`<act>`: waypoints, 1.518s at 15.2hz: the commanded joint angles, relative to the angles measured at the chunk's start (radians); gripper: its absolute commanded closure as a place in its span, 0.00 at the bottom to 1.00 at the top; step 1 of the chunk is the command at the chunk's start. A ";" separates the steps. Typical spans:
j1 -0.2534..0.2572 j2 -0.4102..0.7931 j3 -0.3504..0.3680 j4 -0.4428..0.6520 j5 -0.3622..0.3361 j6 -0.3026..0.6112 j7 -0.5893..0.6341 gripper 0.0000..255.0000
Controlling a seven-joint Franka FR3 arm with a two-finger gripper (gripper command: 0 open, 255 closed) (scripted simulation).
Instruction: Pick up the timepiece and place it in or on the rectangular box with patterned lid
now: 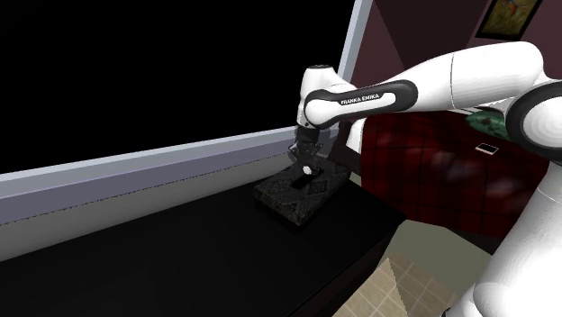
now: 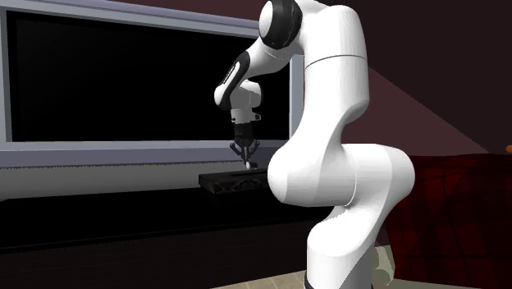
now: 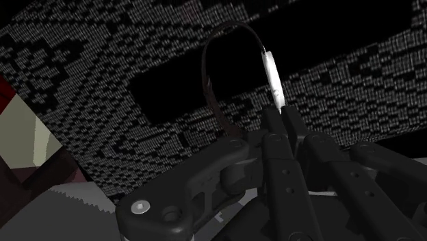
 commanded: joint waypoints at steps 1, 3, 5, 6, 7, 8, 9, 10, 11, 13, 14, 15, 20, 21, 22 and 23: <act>0.001 0.000 0.000 -0.010 -0.001 0.011 0.003 1.00; 0.001 0.000 0.000 -0.010 -0.001 0.010 0.003 1.00; 0.001 0.000 0.000 -0.010 -0.001 0.010 0.003 1.00; 0.001 0.000 0.000 -0.010 -0.001 0.010 0.003 1.00; 0.001 0.000 0.000 -0.010 -0.001 0.010 0.003 1.00; 0.001 0.000 0.000 -0.010 -0.001 0.010 0.003 1.00; 0.001 0.000 0.000 -0.010 -0.001 0.010 0.003 0.00; 0.001 0.000 0.000 -0.010 -0.001 0.010 0.003 0.00; 0.001 0.000 0.000 -0.010 -0.001 0.010 0.003 0.00; 0.001 0.000 0.000 -0.010 -0.001 0.010 0.003 0.00; 0.001 0.000 0.000 -0.010 -0.001 0.010 0.003 0.00; 0.002 -0.010 0.002 0.011 0.004 -0.020 0.000 0.00; 0.005 -0.033 0.007 0.076 0.015 -0.107 -0.008 0.00; 0.005 -0.033 0.007 0.076 0.015 -0.107 -0.008 0.00; 0.005 -0.033 0.007 0.076 0.015 -0.107 -0.008 0.00; 0.005 -0.033 0.007 0.076 0.015 -0.107 -0.008 0.00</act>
